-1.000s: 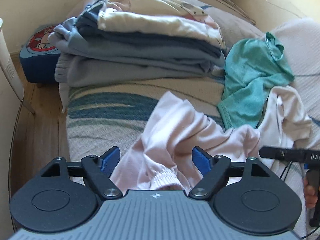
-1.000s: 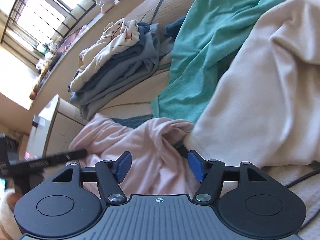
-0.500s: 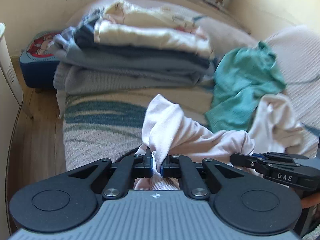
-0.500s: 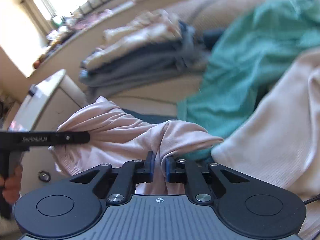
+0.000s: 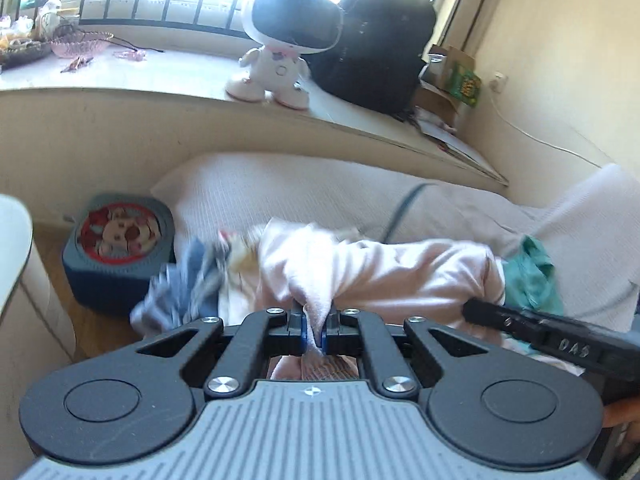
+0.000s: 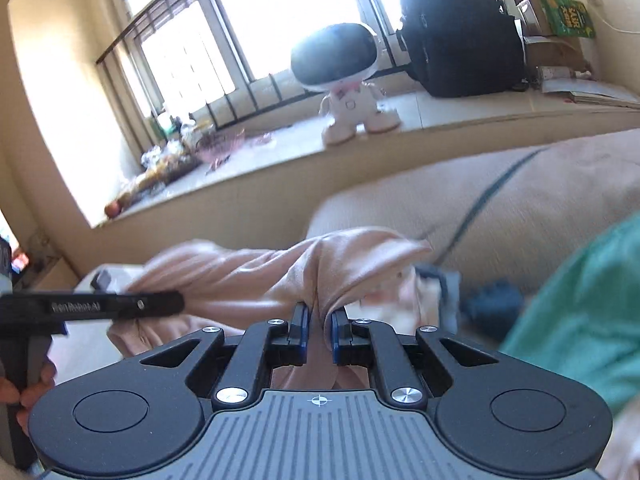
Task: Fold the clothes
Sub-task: 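Lift the folded pink garment with both grippers and carry it onto the stack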
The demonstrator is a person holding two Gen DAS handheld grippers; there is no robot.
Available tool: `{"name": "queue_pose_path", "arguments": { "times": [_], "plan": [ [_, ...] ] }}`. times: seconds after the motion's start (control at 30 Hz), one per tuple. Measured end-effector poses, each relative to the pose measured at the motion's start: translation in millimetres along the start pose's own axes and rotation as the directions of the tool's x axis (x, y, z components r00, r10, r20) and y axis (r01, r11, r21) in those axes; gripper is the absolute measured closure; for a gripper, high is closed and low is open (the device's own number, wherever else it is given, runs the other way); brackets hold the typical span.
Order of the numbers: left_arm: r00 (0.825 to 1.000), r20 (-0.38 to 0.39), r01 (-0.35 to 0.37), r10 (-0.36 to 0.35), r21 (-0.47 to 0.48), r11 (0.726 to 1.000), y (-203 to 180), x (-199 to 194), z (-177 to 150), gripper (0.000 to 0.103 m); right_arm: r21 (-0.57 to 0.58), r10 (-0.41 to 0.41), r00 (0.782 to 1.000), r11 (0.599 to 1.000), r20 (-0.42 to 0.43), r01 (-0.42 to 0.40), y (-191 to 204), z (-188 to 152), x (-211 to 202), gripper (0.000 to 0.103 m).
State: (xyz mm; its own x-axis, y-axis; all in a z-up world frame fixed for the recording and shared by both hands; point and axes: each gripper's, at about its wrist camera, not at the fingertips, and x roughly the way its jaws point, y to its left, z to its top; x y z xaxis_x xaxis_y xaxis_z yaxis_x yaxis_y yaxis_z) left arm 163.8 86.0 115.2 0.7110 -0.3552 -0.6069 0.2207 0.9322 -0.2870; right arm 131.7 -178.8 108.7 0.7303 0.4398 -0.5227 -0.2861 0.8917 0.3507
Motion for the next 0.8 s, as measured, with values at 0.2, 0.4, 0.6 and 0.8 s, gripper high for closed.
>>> {"name": "queue_pose_path", "arguments": {
  "times": [0.2,0.4,0.6,0.8],
  "plan": [
    [0.999,-0.038,-0.027,0.028,0.013,1.000,16.4,67.6,30.6,0.097,-0.022,-0.082,0.996,0.996,-0.021,0.081,-12.1,31.8,66.5,0.092],
    [0.986,-0.159,0.042,-0.052,-0.065,0.997,36.3,102.5,2.5,0.095,-0.037,-0.101,0.989,0.995,-0.112,0.098,-30.7,16.7,90.5,0.091],
    [0.988,-0.147,0.043,-0.055,-0.088,0.995,44.8,86.9,-8.2,0.077,0.030,-0.068,0.991,0.997,-0.112,0.071,-37.9,12.1,80.5,0.051],
    [0.989,-0.139,0.031,-0.047,-0.115,0.993,45.2,87.0,-8.0,0.078,-0.006,-0.030,0.996,1.000,-0.089,0.029,-18.2,16.0,78.3,0.043]
  ]
}}
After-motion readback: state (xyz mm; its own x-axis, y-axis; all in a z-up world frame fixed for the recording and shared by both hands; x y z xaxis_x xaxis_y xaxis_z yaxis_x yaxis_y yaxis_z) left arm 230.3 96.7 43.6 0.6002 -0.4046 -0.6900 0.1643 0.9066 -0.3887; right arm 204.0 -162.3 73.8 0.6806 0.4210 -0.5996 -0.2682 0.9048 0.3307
